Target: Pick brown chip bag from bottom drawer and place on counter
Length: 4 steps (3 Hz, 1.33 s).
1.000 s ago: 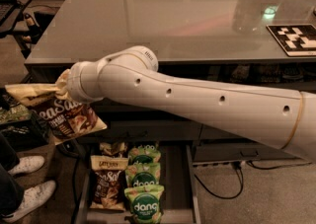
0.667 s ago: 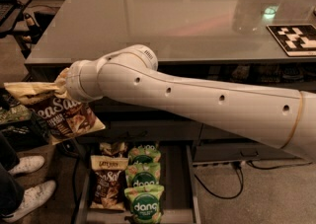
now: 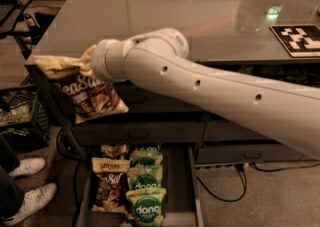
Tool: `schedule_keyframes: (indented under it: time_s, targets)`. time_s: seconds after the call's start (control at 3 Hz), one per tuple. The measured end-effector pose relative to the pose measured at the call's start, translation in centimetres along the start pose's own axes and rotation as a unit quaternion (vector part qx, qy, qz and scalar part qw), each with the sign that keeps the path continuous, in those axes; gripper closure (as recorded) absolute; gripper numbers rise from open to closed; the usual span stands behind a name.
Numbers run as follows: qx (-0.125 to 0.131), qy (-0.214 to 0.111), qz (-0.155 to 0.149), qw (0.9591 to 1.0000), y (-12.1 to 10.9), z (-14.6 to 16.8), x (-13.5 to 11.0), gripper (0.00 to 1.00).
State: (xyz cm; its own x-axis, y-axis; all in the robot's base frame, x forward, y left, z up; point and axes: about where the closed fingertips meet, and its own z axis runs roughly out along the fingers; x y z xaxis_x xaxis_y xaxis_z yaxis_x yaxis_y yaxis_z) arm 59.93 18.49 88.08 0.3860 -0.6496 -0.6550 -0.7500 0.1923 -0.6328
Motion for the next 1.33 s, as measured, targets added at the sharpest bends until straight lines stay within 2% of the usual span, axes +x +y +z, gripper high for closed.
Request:
schedule_keyframes:
  time_s: [0.33,0.67,1.0,1.33]
  targets:
    - [0.041,0.033,-0.012,0.9985,-5.2,-3.4,0.7,1.0]
    - [0.062,0.047,-0.028,0.9966,-8.3,-5.4,0.6,1.0]
    - [0.063,0.047,-0.028,0.9965,-8.6,-5.5,0.5,1.0]
    - [0.087,0.045,-0.042,0.9943,-11.3,-7.3,-0.3,1.0]
